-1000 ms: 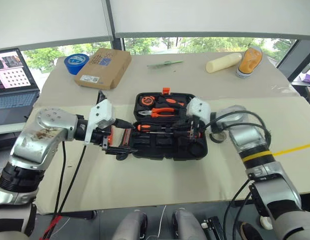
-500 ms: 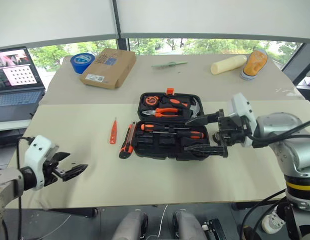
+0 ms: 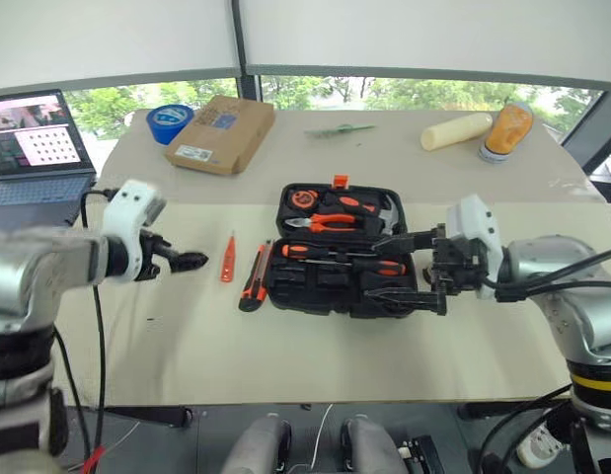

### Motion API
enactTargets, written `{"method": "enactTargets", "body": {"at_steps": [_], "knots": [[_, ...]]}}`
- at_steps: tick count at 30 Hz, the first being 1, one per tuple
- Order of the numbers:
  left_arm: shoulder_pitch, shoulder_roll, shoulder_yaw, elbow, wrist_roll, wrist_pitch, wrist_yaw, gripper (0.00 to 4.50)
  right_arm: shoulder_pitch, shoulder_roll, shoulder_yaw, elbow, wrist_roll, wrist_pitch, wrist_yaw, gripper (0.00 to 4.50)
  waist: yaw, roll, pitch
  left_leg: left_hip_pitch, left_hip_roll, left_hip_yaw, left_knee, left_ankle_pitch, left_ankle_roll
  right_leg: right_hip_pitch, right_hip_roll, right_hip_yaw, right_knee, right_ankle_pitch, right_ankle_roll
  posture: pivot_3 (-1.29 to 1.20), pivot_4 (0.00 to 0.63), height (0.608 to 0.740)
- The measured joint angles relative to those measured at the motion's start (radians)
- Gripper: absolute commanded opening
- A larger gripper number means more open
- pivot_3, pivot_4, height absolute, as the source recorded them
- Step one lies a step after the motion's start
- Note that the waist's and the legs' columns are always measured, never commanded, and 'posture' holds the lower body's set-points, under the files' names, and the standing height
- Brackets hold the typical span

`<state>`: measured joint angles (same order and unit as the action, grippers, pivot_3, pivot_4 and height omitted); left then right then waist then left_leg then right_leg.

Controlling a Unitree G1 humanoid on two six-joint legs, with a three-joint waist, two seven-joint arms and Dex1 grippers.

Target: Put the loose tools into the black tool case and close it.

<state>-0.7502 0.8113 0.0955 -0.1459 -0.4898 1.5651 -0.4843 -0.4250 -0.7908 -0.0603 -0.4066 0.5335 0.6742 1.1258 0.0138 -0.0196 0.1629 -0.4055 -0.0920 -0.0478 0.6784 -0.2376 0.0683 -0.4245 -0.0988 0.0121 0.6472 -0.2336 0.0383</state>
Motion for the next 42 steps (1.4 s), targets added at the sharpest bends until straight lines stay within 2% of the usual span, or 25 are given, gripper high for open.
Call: {"method": "enactTargets", "body": {"at_steps": [3, 8, 17, 20, 27, 30, 31, 36, 39, 41, 42], "knots": [[-0.145, -0.104, -0.078, 0.212, 0.077, 0.021, 0.084, 4.50, 0.019, 0.010, 0.000, -0.021, -0.001, -0.017, -0.043, 4.48, -0.003, -0.001, 0.001, -0.001, 0.000, 0.000, 0.000, 0.001, -0.001, -0.002, 0.001, 0.001, 0.000, 0.000, 0.000, 0.00, 0.150, 0.738], [-0.255, -0.208, -0.133, 0.424, 0.133, 0.016, 0.121, 4.50, 0.054, 0.015, -0.005, -0.049, 0.000, -0.028, -0.096, 4.48, -0.004, -0.002, 0.001, -0.005, 0.000, 0.001, 0.000, 0.003, -0.005, -0.006, 0.001, 0.002, 0.001, 0.000, 0.000, 0.00, 0.150, 0.738], [-0.280, -0.276, -0.236, 0.541, 0.182, -0.038, 0.120, 4.50, 0.106, 0.024, -0.008, -0.095, 0.000, -0.036, -0.161, 4.48, -0.001, -0.002, 0.000, -0.010, 0.000, 0.002, 0.002, 0.004, -0.006, -0.011, 0.000, 0.004, 0.003, 0.000, 0.000, 0.00, 0.150, 0.738], [-0.283, -0.290, -0.277, 0.545, 0.198, -0.053, 0.116, 3.80, 0.116, 0.032, -0.008, -0.113, 0.002, -0.038, -0.180, 4.50, 0.006, -0.001, -0.001, -0.009, 0.000, 0.002, 0.002, 0.004, -0.006, -0.009, 0.000, 0.003, 0.002, 0.000, 0.000, 0.00, 0.150, 0.738], [-0.286, -0.288, -0.306, 0.580, 0.225, -0.094, 0.091, 1.38, 0.132, 0.032, -0.028, -0.123, 0.018, -0.038, -0.203, 4.50, 0.010, 0.001, -0.002, -0.006, 0.000, 0.002, 0.002, 0.003, -0.005, -0.006, -0.001, 0.003, 0.002, 0.000, 0.000, 0.00, 0.150, 0.738], [-0.283, -0.274, -0.301, 0.594, 0.235, -0.111, 0.077, 0.58, 0.140, 0.022, -0.037, -0.123, 0.026, -0.038, -0.205, 4.50, 0.011, 0.001, -0.002, -0.001, 0.000, 0.002, 0.001, 0.000, 0.000, -0.001, -0.001, 0.003, 0.001, 0.000, 0.000, 0.00, 0.150, 0.738], [-0.279, -0.270, -0.299, 0.595, 0.236, -0.120, 0.070, 0.42, 0.146, 0.017, -0.040, -0.123, 0.030, -0.038, -0.205, 4.50, 0.011, 0.001, -0.002, 0.000, 0.000, 0.002, 0.001, -0.001, 0.002, 0.000, -0.001, 0.003, 0.000, 0.000, 0.000, 0.00, 0.150, 0.738], [-0.242, -0.227, -0.349, 0.605, 0.266, -0.286, -0.008, 0.42, 0.209, -0.006, -0.074, -0.123, 0.038, -0.038, -0.209, 4.50, 0.011, 0.002, -0.003, 0.002, 0.000, 0.001, 0.001, -0.001, 0.002, 0.002, -0.005, 0.003, 0.000, 0.000, 0.000, 0.00, 0.150, 0.738], [-0.237, -0.184, -0.413, 0.676, 0.321, -0.515, -0.112, 0.42, 0.271, -0.038, -0.099, -0.124, 0.047, -0.025, -0.201, 4.50, 0.010, 0.002, -0.003, 0.001, 0.000, 0.001, 0.001, -0.001, 0.001, 0.000, -0.006, 0.003, 0.001, 0.000, -0.001, 0.00, 0.150, 0.738], [-0.236, -0.112, -0.473, 0.713, 0.385, -0.825, -0.272, 0.42, 0.320, -0.084, -0.130, -0.126, 0.066, -0.015, -0.175, 4.50, 0.007, 0.000, -0.002, -0.004, 0.001, 0.001, 0.001, 0.000, 0.000, -0.003, -0.006, 0.003, 0.000, 0.001, -0.002, 0.00, 0.150, 0.738], [-0.238, -0.095, -0.478, 0.714, 0.397, -0.911, -0.321, 0.42, 0.330, -0.096, -0.140, -0.126, 0.069, -0.014, -0.170, 4.50, 0.006, -0.001, -0.002, -0.005, 0.001, 0.001, 0.001, 0.001, -0.002, -0.004, -0.007, 0.003, -0.001, 0.001, -0.002, 0.00, 0.150, 0.738]]}}
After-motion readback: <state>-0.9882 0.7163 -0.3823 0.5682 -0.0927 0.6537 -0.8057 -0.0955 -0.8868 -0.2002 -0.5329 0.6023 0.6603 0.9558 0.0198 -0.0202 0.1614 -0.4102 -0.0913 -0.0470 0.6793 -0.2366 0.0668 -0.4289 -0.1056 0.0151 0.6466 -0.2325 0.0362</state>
